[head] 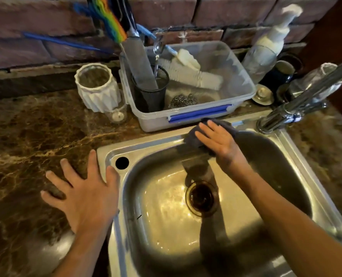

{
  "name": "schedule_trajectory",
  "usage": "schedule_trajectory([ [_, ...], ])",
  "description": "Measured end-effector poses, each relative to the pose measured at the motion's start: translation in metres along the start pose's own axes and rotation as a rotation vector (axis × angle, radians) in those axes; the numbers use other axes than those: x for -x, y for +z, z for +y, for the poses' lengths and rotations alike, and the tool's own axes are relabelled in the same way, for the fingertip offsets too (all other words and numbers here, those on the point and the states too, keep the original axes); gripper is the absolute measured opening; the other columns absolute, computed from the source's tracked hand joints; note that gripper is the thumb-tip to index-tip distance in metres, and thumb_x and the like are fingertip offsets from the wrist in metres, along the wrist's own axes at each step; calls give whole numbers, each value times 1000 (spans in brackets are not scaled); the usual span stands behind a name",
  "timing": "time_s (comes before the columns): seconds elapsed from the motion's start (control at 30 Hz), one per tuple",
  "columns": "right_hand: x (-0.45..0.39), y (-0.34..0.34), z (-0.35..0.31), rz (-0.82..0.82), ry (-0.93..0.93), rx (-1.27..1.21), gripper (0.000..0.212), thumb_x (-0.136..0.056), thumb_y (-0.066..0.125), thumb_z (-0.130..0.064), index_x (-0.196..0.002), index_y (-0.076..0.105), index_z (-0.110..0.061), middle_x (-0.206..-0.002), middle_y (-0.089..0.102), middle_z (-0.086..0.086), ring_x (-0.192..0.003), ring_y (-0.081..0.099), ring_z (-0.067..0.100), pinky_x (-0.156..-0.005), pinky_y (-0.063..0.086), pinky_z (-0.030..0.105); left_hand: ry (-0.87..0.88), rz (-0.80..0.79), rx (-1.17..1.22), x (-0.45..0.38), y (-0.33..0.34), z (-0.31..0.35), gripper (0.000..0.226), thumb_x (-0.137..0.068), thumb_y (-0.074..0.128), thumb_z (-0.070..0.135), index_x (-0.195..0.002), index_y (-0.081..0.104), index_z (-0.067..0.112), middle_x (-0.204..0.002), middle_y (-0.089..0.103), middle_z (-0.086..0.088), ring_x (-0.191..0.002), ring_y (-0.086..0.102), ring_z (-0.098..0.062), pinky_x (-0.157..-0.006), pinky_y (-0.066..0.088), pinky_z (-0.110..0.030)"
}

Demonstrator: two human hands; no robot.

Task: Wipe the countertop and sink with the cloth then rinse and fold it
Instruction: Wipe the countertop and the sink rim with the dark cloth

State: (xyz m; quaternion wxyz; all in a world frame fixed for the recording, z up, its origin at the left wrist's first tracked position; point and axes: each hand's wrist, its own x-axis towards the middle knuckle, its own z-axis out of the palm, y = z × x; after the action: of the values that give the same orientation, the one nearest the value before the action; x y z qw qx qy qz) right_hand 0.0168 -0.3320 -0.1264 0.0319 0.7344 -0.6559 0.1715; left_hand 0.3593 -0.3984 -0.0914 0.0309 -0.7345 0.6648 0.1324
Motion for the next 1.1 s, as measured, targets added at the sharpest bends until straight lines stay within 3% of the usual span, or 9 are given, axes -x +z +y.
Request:
schedule_trajectory([
  [0.1, 17, -23, 36, 29, 328, 75, 78, -84, 70, -3, -151, 35, -25, -158, 37, 10, -151, 24, 30, -121, 20, 57, -21, 5, -2, 1, -1, 3, 63, -96, 9, 66, -156, 11, 46, -168, 3, -13, -152, -4, -44, -117, 3, -71],
  [0.23, 8, -10, 20, 137, 649, 27, 63, -91, 43, -12, -153, 36, -18, -162, 30, 9, -154, 12, 26, -124, 5, 49, -25, 30, 5, 1, -1, 5, 61, -97, 11, 64, -155, 14, 45, -167, 8, -15, -151, 0, -45, -116, 7, -72],
  [0.33, -24, 3, -13, 91, 716, 1, 55, -95, 49, 0, -149, 40, -2, -158, 34, 20, -149, 23, 36, -122, 14, 48, -17, 49, 16, 1, 2, 4, 59, -97, 13, 64, -153, 16, 45, -165, 11, -16, -150, 2, -47, -115, 9, -74],
  [0.47, -66, 17, -78, -276, 473, -61, 68, -94, 60, -11, -153, 28, -10, -159, 27, 13, -147, 22, 31, -113, 29, 46, -20, 68, 33, 2, 3, 3, 56, -99, 17, 63, -152, 18, 46, -165, 13, -15, -150, 4, -46, -115, 9, -73],
  [0.57, -58, 43, -128, -128, 82, -157, 65, -82, 61, 6, -144, 50, -10, -153, 45, 14, -144, 33, 32, -117, 18, 46, -32, 88, 51, 2, 3, 3, 56, -100, 16, 64, -152, 24, 45, -164, 15, -14, -150, 5, -44, -115, 8, -72],
  [0.7, -59, 13, -95, -223, -232, -57, 63, -85, 44, 4, -145, 51, -14, -157, 42, 11, -148, 32, 30, -121, 17, 47, -23, 90, 62, 1, 3, 2, 55, -100, 16, 64, -152, 23, 47, -165, 14, -13, -151, 4, -43, -116, 7, -71],
  [0.87, -18, -26, 4, -99, 264, 14, 48, -85, 55, 13, -131, 60, 5, -141, 54, 28, -135, 45, 49, -112, 31, 63, -21, 104, 50, 0, 5, 1, 54, -101, 14, 61, -153, 22, 46, -165, 13, -14, -151, 3, -42, -116, 7, -70],
  [1.0, 3, -26, 34, 192, 649, -95, 55, -87, 42, 6, -141, 53, -4, -152, 45, 17, -146, 34, 31, -125, 13, 37, -3, 86, 38, -2, 8, -2, 55, -101, 13, 60, -153, 22, 44, -165, 13, -16, -151, 3, -44, -115, 8, -71],
  [1.1, -29, -6, -5, 437, 935, -285, 54, -95, 45, 8, -145, 49, -10, -156, 42, 10, -148, 32, 24, -126, 13, 38, -10, 84, 29, -2, 7, -2, 57, -101, 9, 59, -154, 23, 42, -165, 14, -18, -151, 3, -46, -115, 9, -72],
])
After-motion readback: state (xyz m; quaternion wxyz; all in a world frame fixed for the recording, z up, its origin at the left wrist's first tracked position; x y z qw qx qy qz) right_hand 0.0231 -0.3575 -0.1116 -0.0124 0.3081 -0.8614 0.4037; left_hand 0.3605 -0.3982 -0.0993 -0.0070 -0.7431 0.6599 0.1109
